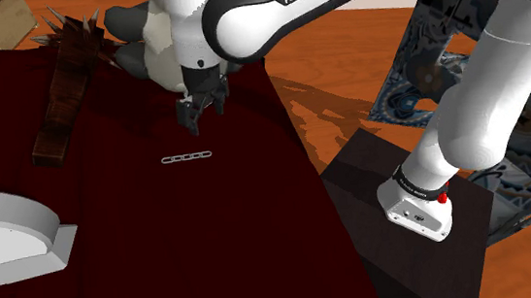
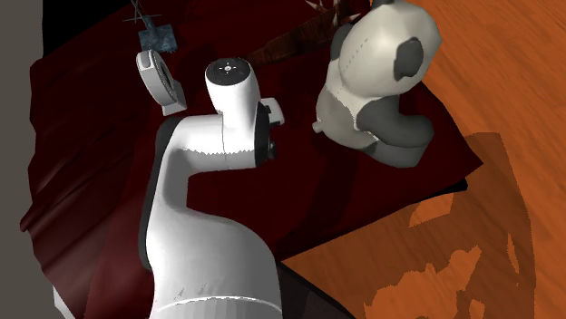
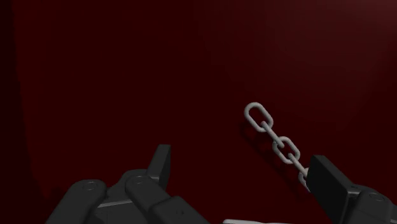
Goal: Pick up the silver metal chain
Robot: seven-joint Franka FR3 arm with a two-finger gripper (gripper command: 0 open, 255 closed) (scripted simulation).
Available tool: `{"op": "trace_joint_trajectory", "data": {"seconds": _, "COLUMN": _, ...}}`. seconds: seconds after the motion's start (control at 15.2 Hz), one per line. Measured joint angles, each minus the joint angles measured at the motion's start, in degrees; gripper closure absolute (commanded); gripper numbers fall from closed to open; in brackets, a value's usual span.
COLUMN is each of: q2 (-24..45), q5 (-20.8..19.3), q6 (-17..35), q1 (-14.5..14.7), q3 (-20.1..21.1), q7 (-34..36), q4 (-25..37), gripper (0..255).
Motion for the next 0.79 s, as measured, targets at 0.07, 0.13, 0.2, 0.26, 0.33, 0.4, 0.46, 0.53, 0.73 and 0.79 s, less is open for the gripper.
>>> {"op": "trace_joint_trajectory", "data": {"seconds": 0.07, "q2": 1.87, "q5": -0.99, "q6": -0.03, "q1": 0.85, "q3": 0.34, "q7": 1.14, "q4": 1.54, "gripper": 0}}
{"op": "trace_joint_trajectory", "data": {"seconds": 0.13, "q2": 4.33, "q5": -2.2, "q6": -0.25, "q1": 1.68, "q3": 0.5, "q7": 2.08, "q4": 3.84, "gripper": 0}}
{"op": "trace_joint_trajectory", "data": {"seconds": 0.2, "q2": 6.31, "q5": -3.17, "q6": -0.29, "q1": 2.47, "q3": 0.62, "q7": 2.88, "q4": 5.47, "gripper": 0}}
{"op": "trace_joint_trajectory", "data": {"seconds": 0.26, "q2": 8.58, "q5": -4.26, "q6": -0.77, "q1": 3.56, "q3": 0.75, "q7": 3.96, "q4": 7.83, "gripper": 0}}
{"op": "trace_joint_trajectory", "data": {"seconds": 0.33, "q2": 10.83, "q5": -5.24, "q6": -1.25, "q1": 4.4, "q3": 0.7, "q7": 4.53, "q4": 10.21, "gripper": 0}}
{"op": "trace_joint_trajectory", "data": {"seconds": 0.4, "q2": 11.94, "q5": -5.76, "q6": -0.96, "q1": 4.87, "q3": 0.65, "q7": 4.95, "q4": 10.83, "gripper": 0}}
{"op": "trace_joint_trajectory", "data": {"seconds": 0.46, "q2": 12.89, "q5": -6.22, "q6": -0.43, "q1": 5.21, "q3": 0.56, "q7": 5.29, "q4": 11.13, "gripper": 0}}
{"op": "trace_joint_trajectory", "data": {"seconds": 0.53, "q2": 13.28, "q5": -6.44, "q6": 0.27, "q1": 5.3, "q3": 0.49, "q7": 5.43, "q4": 10.76, "gripper": 0}}
{"op": "trace_joint_trajectory", "data": {"seconds": 0.73, "q2": 14.47, "q5": -7.08, "q6": 2.18, "q1": 5.62, "q3": 0.25, "q7": 5.95, "q4": 9.92, "gripper": 0}}
{"op": "trace_joint_trajectory", "data": {"seconds": 0.79, "q2": 14.79, "q5": -7.24, "q6": 2.73, "q1": 5.64, "q3": 0.16, "q7": 6.0, "q4": 9.66, "gripper": 0}}
